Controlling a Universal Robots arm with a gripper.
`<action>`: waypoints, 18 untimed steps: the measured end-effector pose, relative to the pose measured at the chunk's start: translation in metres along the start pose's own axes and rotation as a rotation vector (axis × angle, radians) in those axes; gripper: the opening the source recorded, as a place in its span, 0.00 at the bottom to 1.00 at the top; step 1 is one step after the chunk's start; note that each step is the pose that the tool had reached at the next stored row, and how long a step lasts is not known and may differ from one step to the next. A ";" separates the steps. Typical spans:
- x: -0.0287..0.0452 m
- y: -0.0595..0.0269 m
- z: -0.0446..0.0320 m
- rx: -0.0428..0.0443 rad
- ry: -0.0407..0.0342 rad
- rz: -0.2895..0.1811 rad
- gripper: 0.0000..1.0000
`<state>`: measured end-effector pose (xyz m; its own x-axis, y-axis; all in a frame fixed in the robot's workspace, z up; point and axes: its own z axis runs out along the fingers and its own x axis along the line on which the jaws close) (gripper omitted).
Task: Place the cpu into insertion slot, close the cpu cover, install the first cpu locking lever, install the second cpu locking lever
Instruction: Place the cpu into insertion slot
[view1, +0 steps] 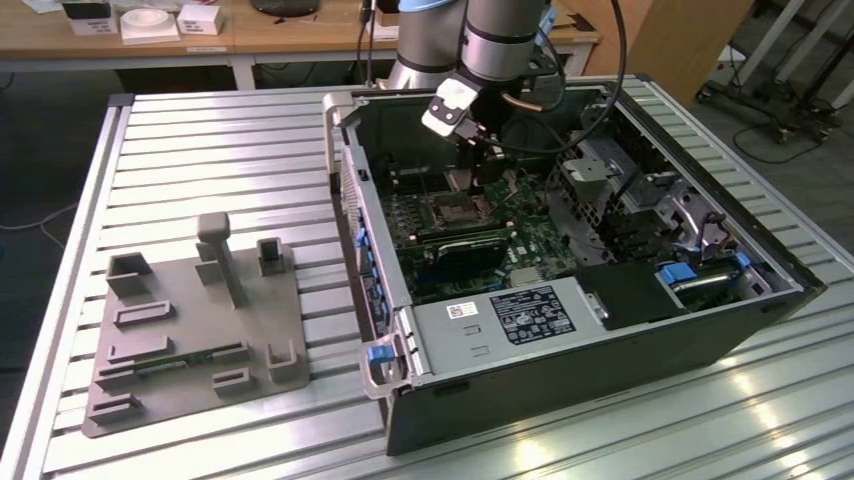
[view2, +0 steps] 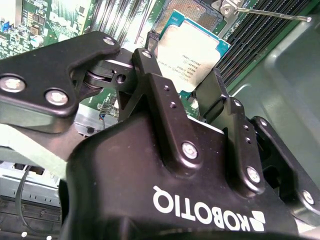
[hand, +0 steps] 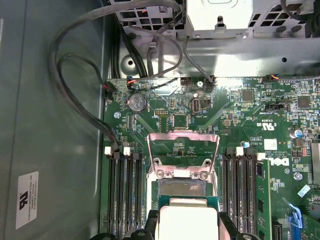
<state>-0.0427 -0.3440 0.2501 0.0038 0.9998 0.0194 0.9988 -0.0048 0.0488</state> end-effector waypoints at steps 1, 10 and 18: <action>0.0000 0.0000 0.0000 0.0000 0.0000 0.000 0.54; 0.0002 -0.0002 0.0045 0.0003 0.0001 0.000 0.54; 0.0013 -0.0009 0.0191 0.0009 0.0000 0.000 0.54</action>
<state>-0.0427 -0.3423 0.2310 0.0038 0.9998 0.0194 0.9988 -0.0048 0.0478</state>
